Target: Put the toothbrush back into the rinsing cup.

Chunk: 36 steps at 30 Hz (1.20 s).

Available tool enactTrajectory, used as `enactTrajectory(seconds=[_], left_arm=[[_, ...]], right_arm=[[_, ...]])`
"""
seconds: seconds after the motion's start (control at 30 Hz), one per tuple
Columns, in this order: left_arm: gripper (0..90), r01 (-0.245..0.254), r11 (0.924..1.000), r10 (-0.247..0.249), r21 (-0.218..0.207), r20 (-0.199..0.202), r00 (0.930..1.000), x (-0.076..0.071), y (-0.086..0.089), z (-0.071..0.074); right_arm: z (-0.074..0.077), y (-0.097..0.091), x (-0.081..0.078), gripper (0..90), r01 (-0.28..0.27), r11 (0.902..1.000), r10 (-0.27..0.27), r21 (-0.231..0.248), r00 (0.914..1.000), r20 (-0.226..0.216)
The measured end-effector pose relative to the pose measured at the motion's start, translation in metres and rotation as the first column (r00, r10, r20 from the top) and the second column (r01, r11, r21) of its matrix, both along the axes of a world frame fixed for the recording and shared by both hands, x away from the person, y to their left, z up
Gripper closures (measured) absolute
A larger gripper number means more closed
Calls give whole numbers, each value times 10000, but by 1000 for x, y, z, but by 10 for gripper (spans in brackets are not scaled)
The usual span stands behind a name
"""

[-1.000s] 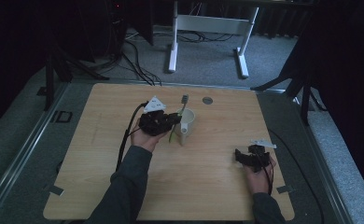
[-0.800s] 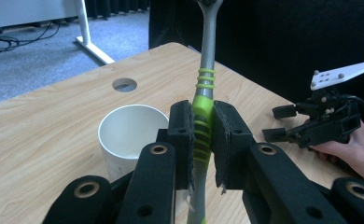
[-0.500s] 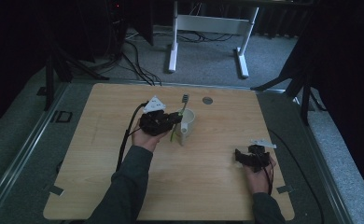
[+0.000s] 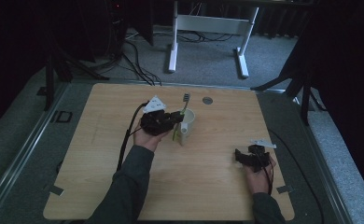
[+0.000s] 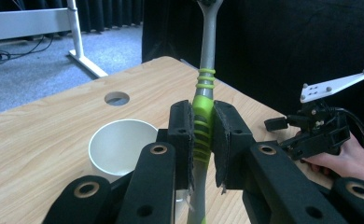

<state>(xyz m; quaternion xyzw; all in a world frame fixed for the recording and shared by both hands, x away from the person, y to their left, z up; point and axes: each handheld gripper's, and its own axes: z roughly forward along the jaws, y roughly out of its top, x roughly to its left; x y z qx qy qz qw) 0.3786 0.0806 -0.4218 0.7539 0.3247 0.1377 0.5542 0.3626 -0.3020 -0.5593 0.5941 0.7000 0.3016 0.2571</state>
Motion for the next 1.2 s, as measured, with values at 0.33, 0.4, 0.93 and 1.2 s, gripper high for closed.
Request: enactTrajectory(seconds=[0.33, 0.4, 0.93, 1.2], left_arm=[[789, 145, 9999, -144, -57, 158, 9998, 0, -2, -2], [788, 145, 9999, -143, -76, 177, 9997, 1, -3, -2], [788, 279, 9991, -266, -322, 401, 9988, 2, -7, -5], [788, 281, 9986, -259, -445, 479, 9985, 4, -11, -7]], right_arm=[[0, 0, 0, 181, 0, 10000, 0, 0, 10000, 0], [0, 0, 0, 180, 1, 10000, -1, 0, 10000, 0], [0, 0, 0, 180, 0, 10000, 0, -1, 10000, -1], [0, 0, 0, 180, -1, 10000, 1, -1, 10000, -1]])
